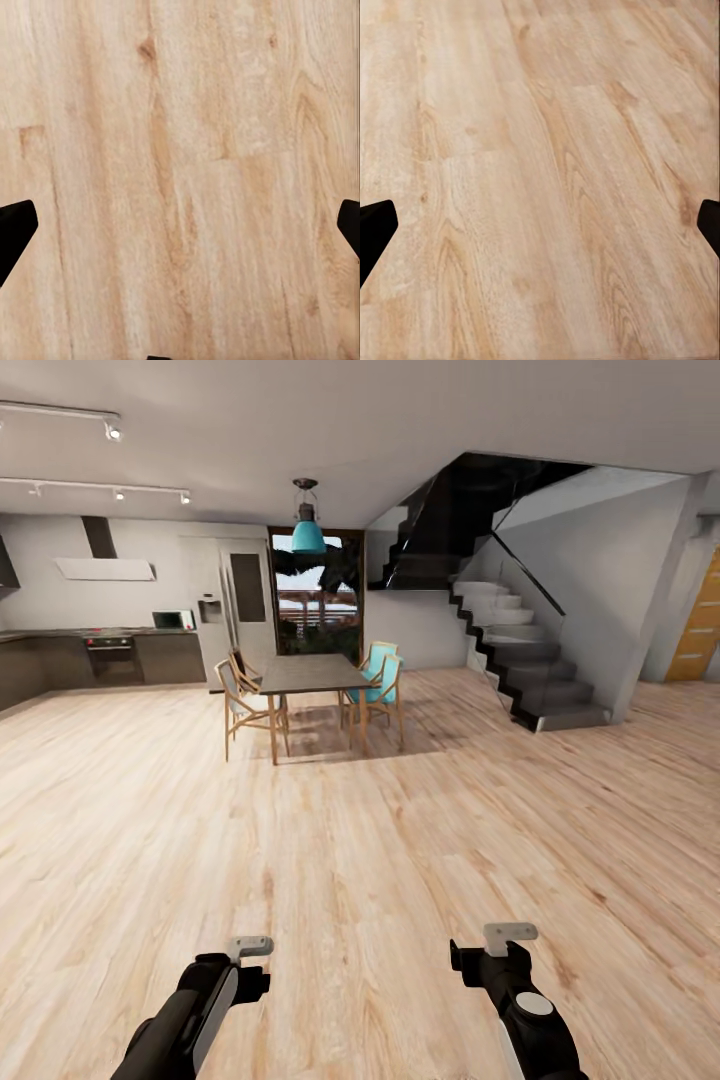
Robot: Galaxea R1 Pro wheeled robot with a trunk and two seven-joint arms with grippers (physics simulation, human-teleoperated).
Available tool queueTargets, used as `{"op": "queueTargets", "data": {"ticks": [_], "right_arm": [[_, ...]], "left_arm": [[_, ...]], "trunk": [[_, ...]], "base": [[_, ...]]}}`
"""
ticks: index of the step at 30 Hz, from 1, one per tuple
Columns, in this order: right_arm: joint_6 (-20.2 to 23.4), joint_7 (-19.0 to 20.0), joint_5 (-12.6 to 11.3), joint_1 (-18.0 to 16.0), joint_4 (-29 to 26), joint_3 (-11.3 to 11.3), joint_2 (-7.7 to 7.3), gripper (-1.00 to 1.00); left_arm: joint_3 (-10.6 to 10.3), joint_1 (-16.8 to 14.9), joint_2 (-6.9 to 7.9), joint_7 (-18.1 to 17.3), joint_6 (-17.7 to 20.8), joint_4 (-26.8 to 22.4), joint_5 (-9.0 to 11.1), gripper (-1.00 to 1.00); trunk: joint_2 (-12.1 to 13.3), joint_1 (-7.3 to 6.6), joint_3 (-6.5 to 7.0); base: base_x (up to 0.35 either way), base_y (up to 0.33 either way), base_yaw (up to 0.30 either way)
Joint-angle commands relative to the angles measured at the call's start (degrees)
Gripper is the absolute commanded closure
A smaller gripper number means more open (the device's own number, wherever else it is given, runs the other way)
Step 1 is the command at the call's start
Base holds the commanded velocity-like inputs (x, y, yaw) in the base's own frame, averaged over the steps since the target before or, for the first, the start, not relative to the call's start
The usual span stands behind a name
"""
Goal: Turn on the radio receiver that's on the table in the living room.
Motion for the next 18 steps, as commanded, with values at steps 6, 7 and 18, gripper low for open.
{"op": "queueTargets", "data": {"ticks": [6,7,18], "right_arm": [[-0.2,0.2,0.0,0.0,0.0,0.0,-0.02,-1.0],[-0.2,0.3,0.0,0.0,0.0,0.0,-0.03,-1.0],[-3.4,1.5,-0.1,0.0,-1.6,0.6,0.14,-1.0]], "left_arm": [[0.0,0.0,0.0,0.0,0.0,0.1,0.0,-1.0],[0.0,0.0,0.0,0.0,0.0,0.1,0.0,-1.0],[0.3,0.0,2.04,-0.1,0.0,-1.8,0.1,-1.0]], "trunk": [[0.0,0.0,0.0],[0.0,0.0,0.0],[0.0,0.0,0.0]], "base": [[0.0,0.0,-0.277],[0.0,0.0,-0.277],[0.0,0.0,-0.276]]}}
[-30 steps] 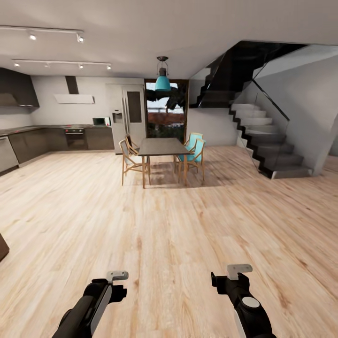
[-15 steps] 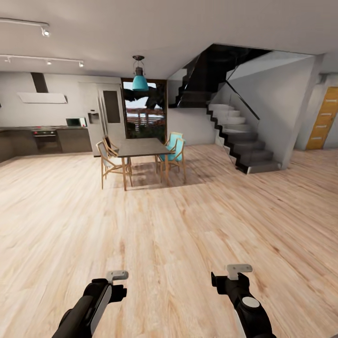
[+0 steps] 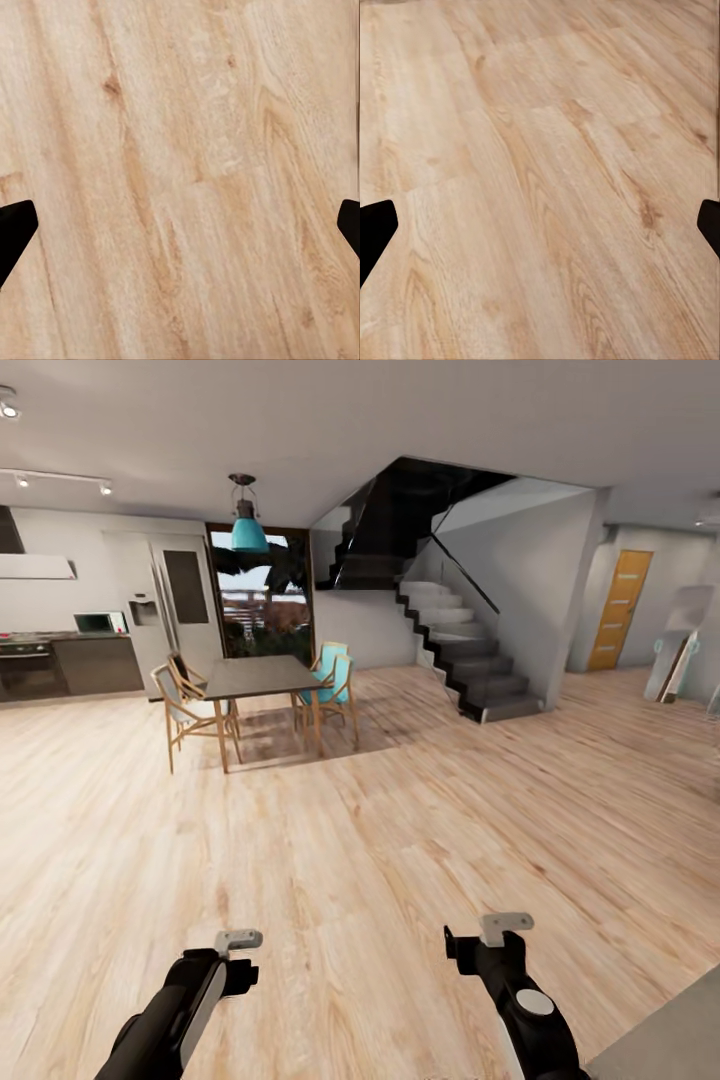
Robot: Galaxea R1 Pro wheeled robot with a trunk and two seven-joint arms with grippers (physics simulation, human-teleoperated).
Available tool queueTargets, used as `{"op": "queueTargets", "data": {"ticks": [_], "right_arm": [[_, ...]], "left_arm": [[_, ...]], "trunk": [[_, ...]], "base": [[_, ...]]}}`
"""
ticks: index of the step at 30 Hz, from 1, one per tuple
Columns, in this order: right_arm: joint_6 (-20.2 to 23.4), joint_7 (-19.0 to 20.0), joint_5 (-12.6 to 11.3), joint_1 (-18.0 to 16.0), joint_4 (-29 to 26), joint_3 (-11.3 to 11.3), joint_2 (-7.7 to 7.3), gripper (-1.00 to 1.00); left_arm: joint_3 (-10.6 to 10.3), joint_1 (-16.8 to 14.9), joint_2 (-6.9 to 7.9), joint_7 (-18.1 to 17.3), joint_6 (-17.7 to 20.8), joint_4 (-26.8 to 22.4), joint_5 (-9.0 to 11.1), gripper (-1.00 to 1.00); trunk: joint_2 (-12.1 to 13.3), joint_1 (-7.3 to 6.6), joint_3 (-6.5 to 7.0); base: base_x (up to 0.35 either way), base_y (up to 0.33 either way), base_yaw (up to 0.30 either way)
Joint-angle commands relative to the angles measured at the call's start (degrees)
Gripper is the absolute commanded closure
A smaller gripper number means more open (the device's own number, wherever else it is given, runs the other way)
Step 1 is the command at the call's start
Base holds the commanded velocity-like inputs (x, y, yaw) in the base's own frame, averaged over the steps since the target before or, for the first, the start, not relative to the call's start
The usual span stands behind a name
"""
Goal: Turn on the radio receiver that's on the table in the living room.
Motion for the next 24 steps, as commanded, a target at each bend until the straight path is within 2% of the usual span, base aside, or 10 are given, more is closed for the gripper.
{"op": "queueTargets", "data": {"ticks": [1,9,24], "right_arm": [[-0.3,0.3,0.0,0.0,-0.5,0.3,0.03,-1.0],[-1.0,1.0,0.0,0.0,-1.6,3.3,0.12,-1.0],[-1.0,1.0,0.0,0.0,-1.7,3.7,0.03,-1.0]], "left_arm": [[0.0,0.0,0.14,0.0,0.0,-0.5,0.0,-1.0],[0.1,0.0,0.5,0.0,0.1,-2.0,0.1,-1.0],[-0.1,0.0,0.28,0.0,0.0,-1.5,0.1,-1.0]], "trunk": [[0.0,0.0,0.0],[0.0,0.0,0.0],[0.0,0.0,0.0]], "base": [[0.0,0.0,-0.263],[0.0,0.0,-0.252],[0.0,0.0,-0.237]]}}
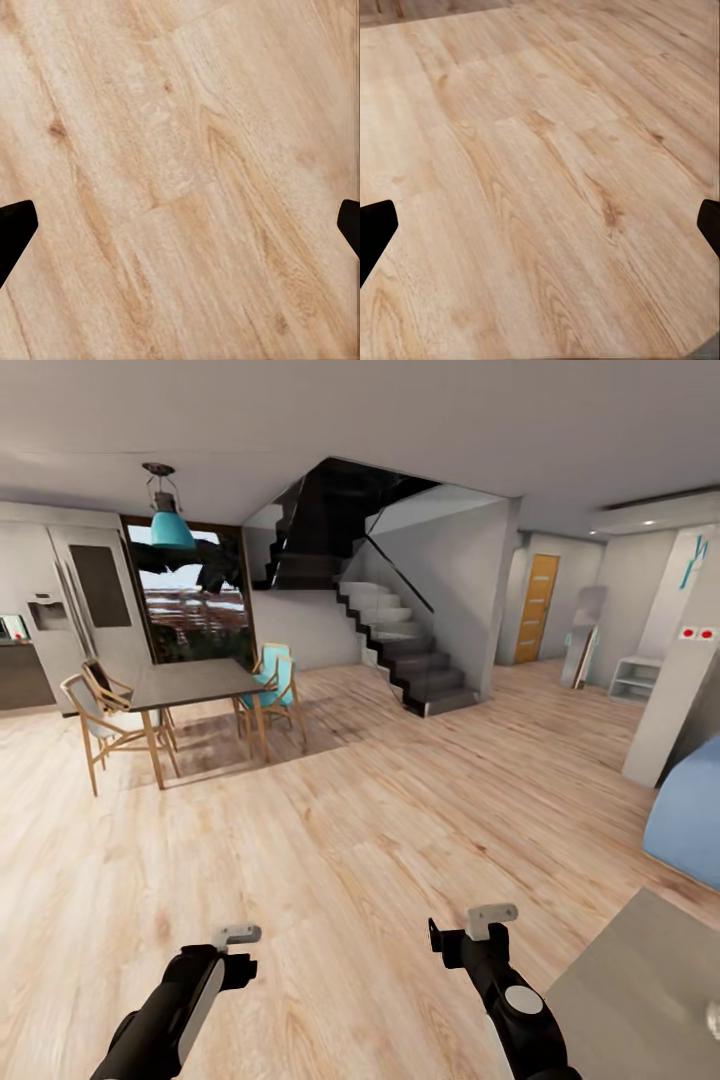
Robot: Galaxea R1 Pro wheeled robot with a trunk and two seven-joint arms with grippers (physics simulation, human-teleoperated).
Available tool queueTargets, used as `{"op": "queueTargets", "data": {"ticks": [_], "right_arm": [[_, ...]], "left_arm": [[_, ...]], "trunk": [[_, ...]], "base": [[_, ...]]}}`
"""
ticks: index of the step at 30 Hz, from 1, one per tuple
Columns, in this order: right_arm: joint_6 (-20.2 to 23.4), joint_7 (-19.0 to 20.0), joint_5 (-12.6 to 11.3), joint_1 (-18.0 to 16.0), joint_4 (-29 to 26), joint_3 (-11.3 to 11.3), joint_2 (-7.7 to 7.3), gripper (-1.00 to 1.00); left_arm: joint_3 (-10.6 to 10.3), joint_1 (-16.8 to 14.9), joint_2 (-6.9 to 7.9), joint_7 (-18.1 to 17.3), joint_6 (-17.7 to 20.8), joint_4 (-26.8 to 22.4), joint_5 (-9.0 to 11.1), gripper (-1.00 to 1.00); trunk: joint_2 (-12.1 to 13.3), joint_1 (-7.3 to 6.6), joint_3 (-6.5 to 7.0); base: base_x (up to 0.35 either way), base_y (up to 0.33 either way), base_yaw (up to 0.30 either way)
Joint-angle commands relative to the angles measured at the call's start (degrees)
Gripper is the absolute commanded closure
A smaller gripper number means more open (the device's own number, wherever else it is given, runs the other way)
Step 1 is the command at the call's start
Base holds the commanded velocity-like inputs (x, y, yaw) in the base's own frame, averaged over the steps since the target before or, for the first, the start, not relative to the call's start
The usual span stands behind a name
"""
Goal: Turn on the radio receiver that's on the table in the living room.
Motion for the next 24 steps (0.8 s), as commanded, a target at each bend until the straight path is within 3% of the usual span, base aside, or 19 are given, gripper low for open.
{"op": "queueTargets", "data": {"ticks": [1,24], "right_arm": [[0.0,0.0,0.0,0.0,0.0,0.0,0.0,-1.0],[0.0,0.0,0.0,0.0,-0.1,0.0,0.0,-1.0]], "left_arm": [[0.0,0.0,-0.01,0.0,0.0,0.0,0.0,-1.0],[-0.1,0.0,-0.13,0.0,0.0,0.0,0.0,-1.0]], "trunk": [[0.0,0.0,0.0],[0.0,0.0,0.0]], "base": [[0.0,0.0,-0.235],[0.0,0.0,-0.235]]}}
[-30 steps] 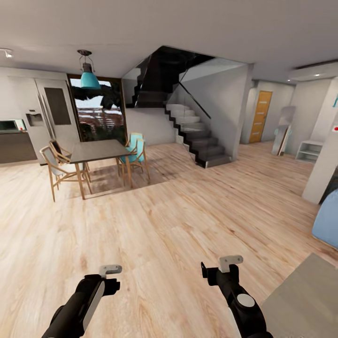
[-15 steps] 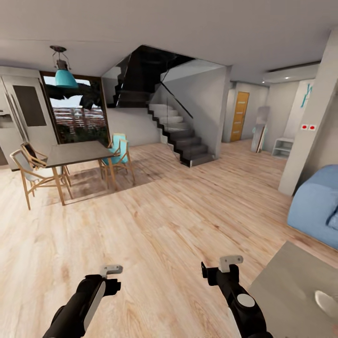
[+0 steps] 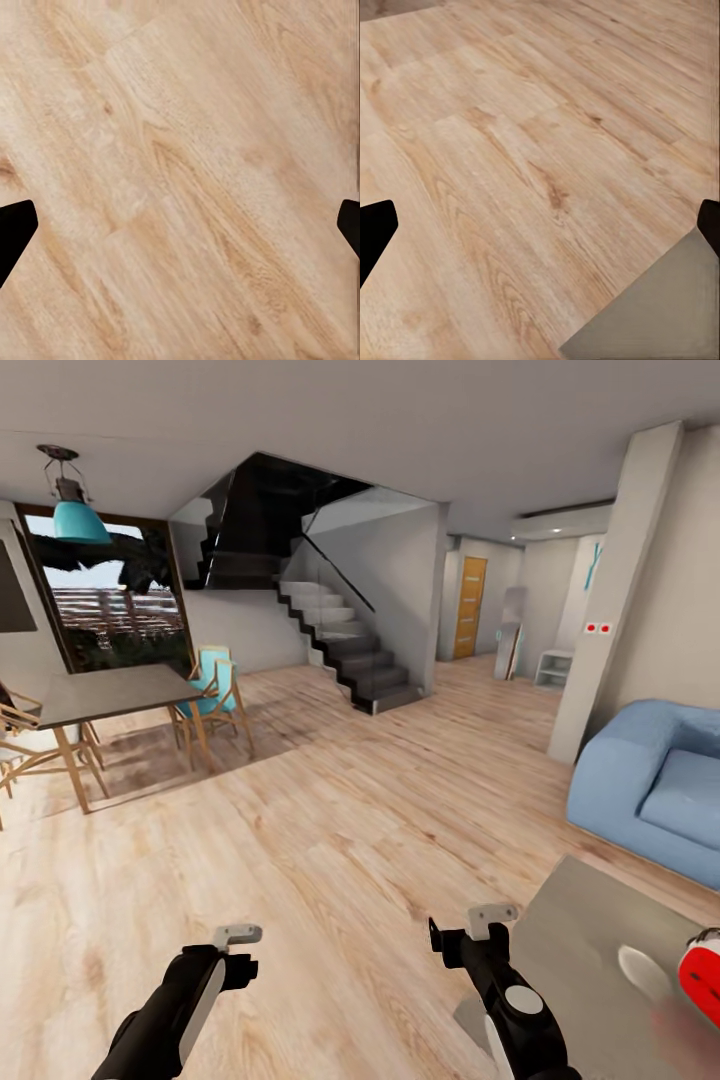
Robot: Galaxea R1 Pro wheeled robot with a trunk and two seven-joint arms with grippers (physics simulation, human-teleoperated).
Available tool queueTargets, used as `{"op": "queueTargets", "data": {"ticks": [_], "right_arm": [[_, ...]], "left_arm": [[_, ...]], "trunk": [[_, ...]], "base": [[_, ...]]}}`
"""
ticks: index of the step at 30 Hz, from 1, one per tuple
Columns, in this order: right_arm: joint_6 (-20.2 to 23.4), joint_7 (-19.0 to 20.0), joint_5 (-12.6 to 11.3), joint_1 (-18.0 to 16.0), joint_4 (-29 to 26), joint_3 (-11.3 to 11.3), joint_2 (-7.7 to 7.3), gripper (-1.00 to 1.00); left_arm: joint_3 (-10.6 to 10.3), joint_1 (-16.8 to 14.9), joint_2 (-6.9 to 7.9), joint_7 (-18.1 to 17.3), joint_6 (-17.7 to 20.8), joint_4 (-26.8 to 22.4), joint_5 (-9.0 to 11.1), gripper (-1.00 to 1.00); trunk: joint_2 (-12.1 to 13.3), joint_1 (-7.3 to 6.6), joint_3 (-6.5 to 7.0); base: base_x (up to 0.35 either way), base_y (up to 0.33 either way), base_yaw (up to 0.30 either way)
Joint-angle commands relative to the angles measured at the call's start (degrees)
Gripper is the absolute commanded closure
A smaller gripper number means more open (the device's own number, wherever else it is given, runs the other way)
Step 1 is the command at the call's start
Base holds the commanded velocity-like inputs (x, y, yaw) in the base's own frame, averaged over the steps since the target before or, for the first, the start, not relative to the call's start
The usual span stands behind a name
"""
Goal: Turn on the radio receiver that's on the table in the living room.
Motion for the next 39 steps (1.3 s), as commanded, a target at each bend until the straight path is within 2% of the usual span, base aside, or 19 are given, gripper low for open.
{"op": "queueTargets", "data": {"ticks": [1,39], "right_arm": [[0.0,0.0,0.0,0.0,0.0,0.0,0.0,-1.0],[0.0,-0.2,0.0,0.0,-0.2,0.0,0.0,-1.0]], "left_arm": [[0.0,0.0,0.0,0.0,0.0,0.0,0.0,-1.0],[-0.1,0.0,-0.41,0.0,-0.1,0.9,0.0,-1.0]], "trunk": [[0.0,0.0,0.0],[0.0,0.0,0.0]], "base": [[0.0,0.0,-0.235],[0.0,0.0,-0.235]]}}
